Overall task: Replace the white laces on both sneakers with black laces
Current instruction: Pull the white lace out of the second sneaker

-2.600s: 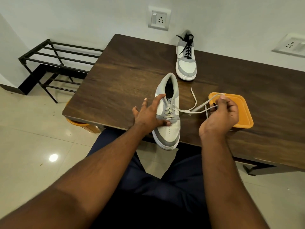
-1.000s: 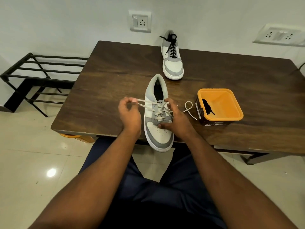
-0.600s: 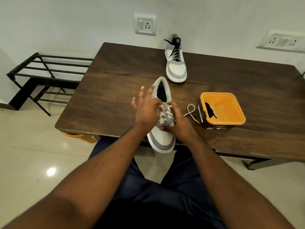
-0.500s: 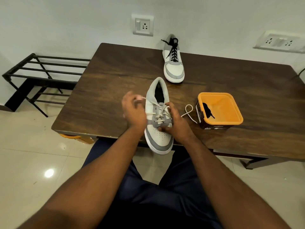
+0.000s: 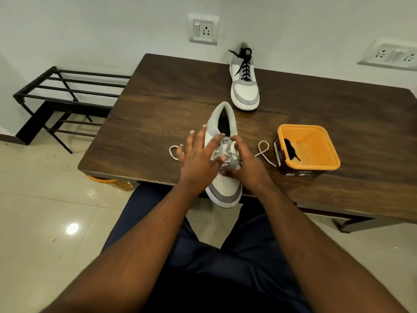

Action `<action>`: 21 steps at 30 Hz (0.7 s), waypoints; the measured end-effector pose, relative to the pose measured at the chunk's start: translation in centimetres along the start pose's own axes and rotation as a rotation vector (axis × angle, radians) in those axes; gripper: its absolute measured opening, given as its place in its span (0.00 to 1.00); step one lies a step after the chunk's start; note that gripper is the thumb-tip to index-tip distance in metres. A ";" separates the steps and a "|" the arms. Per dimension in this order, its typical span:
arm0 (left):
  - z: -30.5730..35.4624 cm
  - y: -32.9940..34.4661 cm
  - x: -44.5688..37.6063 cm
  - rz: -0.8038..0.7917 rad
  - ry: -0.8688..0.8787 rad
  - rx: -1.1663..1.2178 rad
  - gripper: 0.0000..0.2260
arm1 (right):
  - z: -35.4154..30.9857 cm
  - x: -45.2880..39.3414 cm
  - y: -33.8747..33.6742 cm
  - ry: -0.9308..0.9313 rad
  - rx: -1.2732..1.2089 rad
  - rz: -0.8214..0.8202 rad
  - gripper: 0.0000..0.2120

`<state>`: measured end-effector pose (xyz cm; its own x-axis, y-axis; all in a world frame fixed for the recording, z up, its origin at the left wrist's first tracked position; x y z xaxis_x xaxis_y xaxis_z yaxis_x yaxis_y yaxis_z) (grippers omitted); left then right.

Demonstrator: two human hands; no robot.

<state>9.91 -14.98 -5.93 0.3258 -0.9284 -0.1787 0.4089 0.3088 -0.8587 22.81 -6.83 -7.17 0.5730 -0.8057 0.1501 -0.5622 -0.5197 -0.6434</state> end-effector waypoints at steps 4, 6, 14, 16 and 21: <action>-1.1 0.9 -0.5 -0.299 0.045 -0.114 0.35 | -0.6 -0.3 -0.6 -0.009 0.090 -0.024 0.42; -1.8 1.0 -0.4 -0.308 0.046 -0.087 0.40 | -0.9 -0.5 -1.1 0.010 0.071 -0.114 0.41; -2.3 1.7 0.3 -0.165 -0.014 0.061 0.39 | -2.6 -0.8 -0.2 -0.115 0.261 0.230 0.14; -2.3 1.9 0.2 -0.143 -0.024 0.060 0.38 | -2.8 -0.9 0.1 -0.145 0.282 0.220 0.12; -2.3 1.9 0.0 -0.131 -0.037 0.068 0.36 | -3.6 -1.7 0.4 -0.157 0.508 0.084 0.13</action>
<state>8.73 -14.88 -8.65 0.2969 -0.9537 -0.0484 0.5064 0.2002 -0.8388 19.45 -6.73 -4.99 0.6425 -0.7663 -0.0069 -0.2735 -0.2209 -0.9362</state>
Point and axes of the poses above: each hand's wrist, its own x-axis away from the middle knuckle, its own y-axis out of the palm, z = x × y, the point moved 3 cm from there along -x, towards the middle knuckle, and after that the axes turned 5 degrees about y, right-handed, at the moved point
